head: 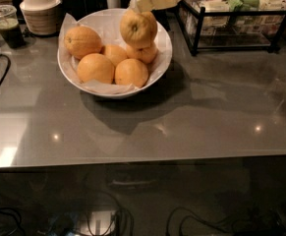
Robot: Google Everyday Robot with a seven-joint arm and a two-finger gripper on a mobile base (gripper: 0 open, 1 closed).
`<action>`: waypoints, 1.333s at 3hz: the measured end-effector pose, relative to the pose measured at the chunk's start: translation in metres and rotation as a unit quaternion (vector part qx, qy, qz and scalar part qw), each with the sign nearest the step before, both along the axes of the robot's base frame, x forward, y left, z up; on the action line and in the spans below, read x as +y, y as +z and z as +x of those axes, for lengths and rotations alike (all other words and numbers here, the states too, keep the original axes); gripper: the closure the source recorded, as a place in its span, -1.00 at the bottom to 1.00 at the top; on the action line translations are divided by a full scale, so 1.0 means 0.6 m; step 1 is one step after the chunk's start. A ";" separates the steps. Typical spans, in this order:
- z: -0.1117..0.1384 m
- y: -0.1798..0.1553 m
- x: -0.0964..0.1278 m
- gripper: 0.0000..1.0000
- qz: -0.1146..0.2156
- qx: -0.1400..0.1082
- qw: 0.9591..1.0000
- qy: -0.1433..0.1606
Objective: Pick orange from white bowl
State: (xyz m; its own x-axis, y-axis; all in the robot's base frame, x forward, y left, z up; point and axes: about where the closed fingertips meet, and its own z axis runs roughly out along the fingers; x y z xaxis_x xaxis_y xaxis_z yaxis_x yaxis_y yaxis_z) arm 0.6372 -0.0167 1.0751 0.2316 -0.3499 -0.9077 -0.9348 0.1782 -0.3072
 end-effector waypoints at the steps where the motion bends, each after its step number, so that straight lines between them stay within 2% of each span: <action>1: 0.000 0.000 0.000 0.22 0.000 0.000 1.000 0.000; 2: 0.000 0.000 0.000 0.68 0.000 0.000 1.000 0.000; 3: 0.000 0.000 0.000 0.67 0.000 0.000 1.000 0.000; 4: 0.000 0.000 0.000 0.20 0.000 0.000 1.000 0.000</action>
Offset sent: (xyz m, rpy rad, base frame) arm 0.0000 0.0000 0.0000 0.0000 0.0000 0.0000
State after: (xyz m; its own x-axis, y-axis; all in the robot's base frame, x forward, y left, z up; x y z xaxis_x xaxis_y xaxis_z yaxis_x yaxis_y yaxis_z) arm 0.6372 -0.0166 1.0751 0.2316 -0.3498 -0.9077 -0.9349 0.1780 -0.3072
